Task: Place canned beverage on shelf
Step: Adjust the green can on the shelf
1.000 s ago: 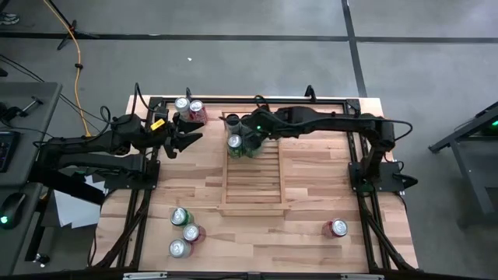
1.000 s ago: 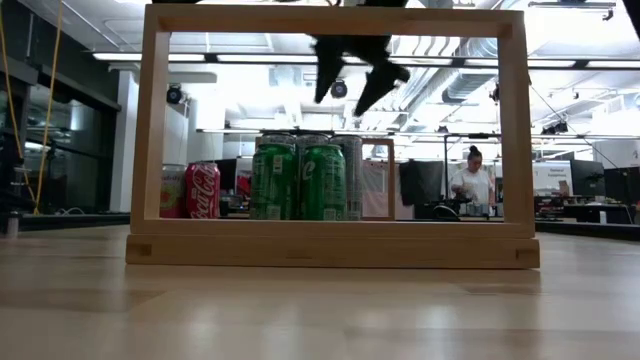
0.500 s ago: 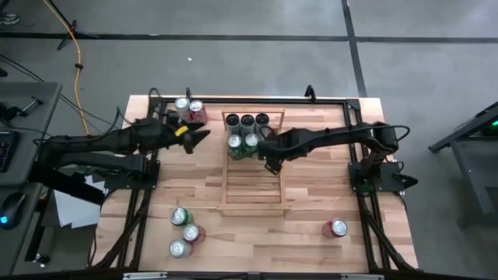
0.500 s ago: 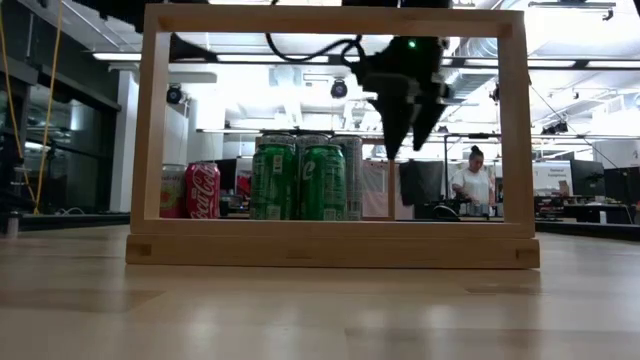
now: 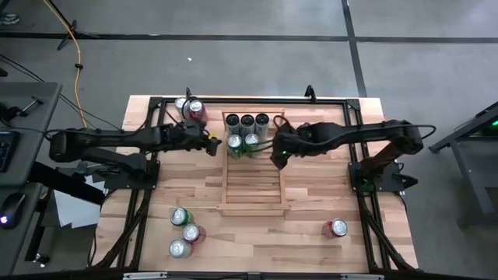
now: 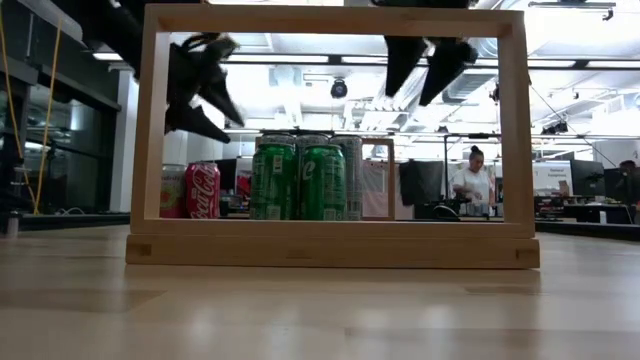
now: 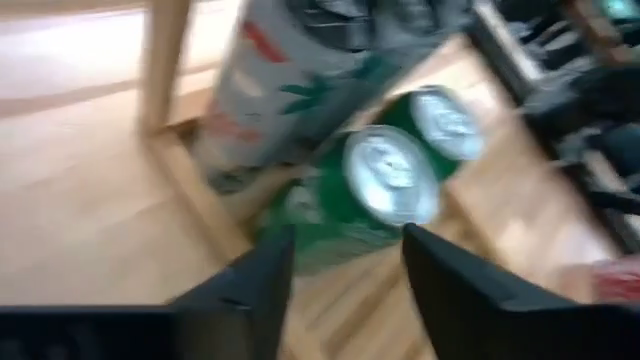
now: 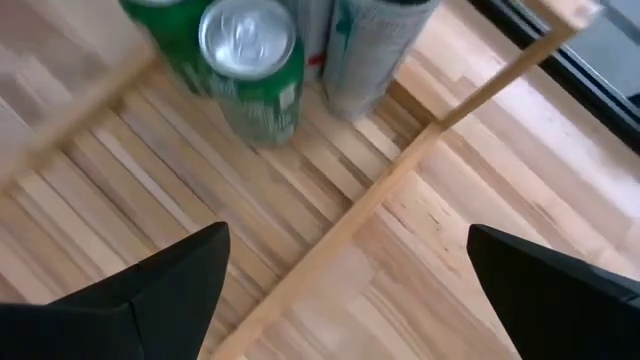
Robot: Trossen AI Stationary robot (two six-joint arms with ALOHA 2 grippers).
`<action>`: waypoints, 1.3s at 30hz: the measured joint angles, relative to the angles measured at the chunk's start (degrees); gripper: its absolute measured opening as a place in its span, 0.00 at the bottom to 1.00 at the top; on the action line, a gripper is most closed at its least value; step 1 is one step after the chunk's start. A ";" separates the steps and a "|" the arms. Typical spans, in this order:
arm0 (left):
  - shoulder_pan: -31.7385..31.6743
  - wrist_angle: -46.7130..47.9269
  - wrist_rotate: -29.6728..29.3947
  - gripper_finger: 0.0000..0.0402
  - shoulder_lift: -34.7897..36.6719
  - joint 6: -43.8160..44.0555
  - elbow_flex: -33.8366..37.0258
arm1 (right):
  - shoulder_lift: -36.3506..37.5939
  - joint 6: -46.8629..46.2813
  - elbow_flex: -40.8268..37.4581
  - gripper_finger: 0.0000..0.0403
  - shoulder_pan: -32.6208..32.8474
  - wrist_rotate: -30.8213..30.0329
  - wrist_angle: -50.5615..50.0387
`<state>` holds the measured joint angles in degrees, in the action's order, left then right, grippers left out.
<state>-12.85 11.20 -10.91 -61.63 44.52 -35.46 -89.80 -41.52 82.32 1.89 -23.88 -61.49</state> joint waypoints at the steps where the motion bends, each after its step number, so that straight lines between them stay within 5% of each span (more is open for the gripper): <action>1: -0.01 0.92 -1.66 0.30 -0.29 -0.70 0.02 | 0.89 -0.84 0.00 0.98 0.00 0.00 -0.02; 5: 0.21 3.28 -7.65 0.04 -1.79 -3.38 0.02 | 3.33 -3.70 0.00 0.98 0.00 -0.15 0.11; 20: -1.04 -7.88 -5.72 0.00 -12.25 -15.45 0.02 | 4.02 -8.35 0.00 0.98 0.04 -0.09 3.13; 39: 3.06 -11.10 -1.47 0.00 -13.11 -19.18 0.02 | 4.02 -7.94 0.00 0.98 0.04 -0.62 3.13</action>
<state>-9.80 0.10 -12.38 -74.74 25.34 -35.44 -85.78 -49.46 82.32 1.93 -24.50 -58.37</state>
